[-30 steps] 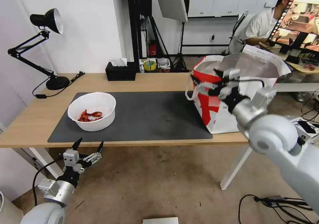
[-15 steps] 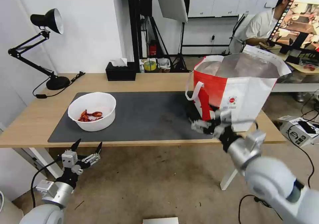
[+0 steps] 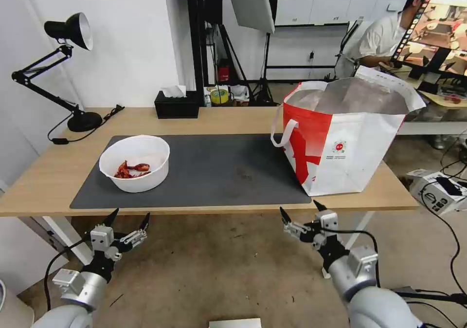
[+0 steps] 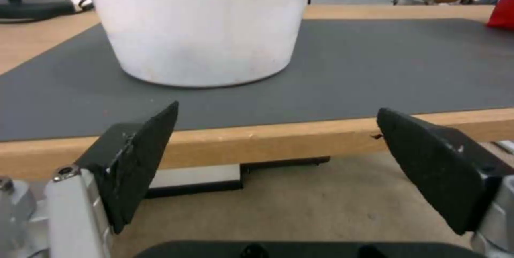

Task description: Pick up the trash from the table and place it into the takeout bag.

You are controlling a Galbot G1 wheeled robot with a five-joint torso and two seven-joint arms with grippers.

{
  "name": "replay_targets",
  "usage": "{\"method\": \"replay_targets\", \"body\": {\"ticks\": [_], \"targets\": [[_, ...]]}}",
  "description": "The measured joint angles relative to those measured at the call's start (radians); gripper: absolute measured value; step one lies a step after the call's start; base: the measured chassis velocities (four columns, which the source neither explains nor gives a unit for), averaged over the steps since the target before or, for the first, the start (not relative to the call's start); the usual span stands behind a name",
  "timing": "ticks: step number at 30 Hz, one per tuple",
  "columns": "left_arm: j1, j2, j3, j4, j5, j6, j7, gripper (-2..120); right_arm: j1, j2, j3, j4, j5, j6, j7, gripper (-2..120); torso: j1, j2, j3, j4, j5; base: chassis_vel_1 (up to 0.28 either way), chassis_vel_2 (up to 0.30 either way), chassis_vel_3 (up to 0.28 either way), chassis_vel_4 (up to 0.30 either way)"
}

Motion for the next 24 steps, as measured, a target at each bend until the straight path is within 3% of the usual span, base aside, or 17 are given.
{"method": "replay_targets", "body": {"ticks": [24], "targets": [[-0.003,-0.005,-0.016,0.014,0.031,0.006,0.002,100,0.028,0.010,-0.034,-0.030,-0.019,0.016,-0.006,100,0.000,0.000,0.000,0.0000,0.0001,0.000,0.000,0.000,0.000]]}}
